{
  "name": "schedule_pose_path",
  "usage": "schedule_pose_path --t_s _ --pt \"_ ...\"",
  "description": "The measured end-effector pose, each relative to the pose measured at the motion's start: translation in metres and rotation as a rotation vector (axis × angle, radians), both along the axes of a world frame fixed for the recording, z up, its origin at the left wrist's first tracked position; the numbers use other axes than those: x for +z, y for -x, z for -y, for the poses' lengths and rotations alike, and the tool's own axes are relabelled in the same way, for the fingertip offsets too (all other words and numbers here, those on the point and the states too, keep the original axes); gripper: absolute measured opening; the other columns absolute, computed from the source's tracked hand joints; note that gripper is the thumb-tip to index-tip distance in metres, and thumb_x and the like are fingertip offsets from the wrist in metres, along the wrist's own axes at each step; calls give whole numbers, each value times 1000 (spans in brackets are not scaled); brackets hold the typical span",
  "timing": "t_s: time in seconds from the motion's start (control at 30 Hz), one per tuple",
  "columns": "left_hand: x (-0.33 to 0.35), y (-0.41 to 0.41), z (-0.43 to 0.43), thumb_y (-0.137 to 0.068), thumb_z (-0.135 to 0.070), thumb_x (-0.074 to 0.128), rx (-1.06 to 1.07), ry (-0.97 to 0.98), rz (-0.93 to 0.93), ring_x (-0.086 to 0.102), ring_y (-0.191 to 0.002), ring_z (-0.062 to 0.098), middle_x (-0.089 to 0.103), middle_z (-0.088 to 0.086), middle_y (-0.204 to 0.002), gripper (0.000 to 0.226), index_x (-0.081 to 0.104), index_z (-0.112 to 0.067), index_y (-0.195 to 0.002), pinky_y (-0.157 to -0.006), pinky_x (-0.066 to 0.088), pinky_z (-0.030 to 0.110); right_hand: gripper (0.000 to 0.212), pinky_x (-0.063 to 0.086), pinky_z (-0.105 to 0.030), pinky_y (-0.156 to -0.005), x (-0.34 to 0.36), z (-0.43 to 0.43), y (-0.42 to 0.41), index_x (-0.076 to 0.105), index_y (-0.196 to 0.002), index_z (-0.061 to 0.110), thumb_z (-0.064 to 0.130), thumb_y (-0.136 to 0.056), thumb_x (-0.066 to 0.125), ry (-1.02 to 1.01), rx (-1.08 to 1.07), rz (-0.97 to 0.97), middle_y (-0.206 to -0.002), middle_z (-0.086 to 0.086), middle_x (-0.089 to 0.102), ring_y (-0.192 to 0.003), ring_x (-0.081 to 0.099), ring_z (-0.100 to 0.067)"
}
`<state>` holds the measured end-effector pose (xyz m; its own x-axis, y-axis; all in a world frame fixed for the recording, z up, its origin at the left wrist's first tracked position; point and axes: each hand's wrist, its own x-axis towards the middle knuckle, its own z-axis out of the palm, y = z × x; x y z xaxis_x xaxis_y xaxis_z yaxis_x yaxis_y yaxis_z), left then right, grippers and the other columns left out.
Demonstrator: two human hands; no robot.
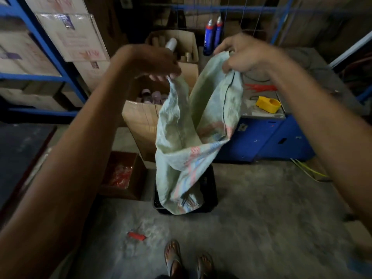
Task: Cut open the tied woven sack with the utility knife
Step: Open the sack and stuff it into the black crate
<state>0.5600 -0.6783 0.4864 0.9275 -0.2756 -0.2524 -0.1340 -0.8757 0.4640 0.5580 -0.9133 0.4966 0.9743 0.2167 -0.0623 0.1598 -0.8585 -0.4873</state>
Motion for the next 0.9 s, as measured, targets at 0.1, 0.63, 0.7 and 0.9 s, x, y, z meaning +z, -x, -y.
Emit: schedule_pose_path --t_s 0.1,0.63,0.7,0.9 --pt "-2 13 11 -99 -15 60 -179 141 216 55 -112 18 57 5 -125 33 62 -13 -132 -91 48 25 56 58 -39 -88 3 -3 5 61 -127 27 -4 -81 64 -336 45 -43 -124 -4 59 -110 60 -22" --pt "-50 -4 48 -90 -13 75 264 1034 409 77 -88 7 80 -10 -87 13 75 -25 -93 -83 63 31 148 34 -59 -115 -32 14 89 -17 -149 55 89 -38 75 -205 -28 85 -169 -4 11 -151 25 -33" --pt "-48 -3 54 -80 -28 84 339 1003 435 78 -88 14 80 -3 -89 18 77 -19 -93 -81 64 36 165 43 -61 -105 -60 3 97 -38 -143 51 73 -39 88 -45 -105 168 -164 -19 18 -142 37 -42" --pt "-47 11 46 -82 -35 83 378 1131 272 76 -79 0 68 2 -111 74 40 -9 -135 -61 57 13 69 56 -41 -80 -66 14 58 42 -145 21 13 -83 70 -359 -260 389 -113 -10 71 -98 68 -31"
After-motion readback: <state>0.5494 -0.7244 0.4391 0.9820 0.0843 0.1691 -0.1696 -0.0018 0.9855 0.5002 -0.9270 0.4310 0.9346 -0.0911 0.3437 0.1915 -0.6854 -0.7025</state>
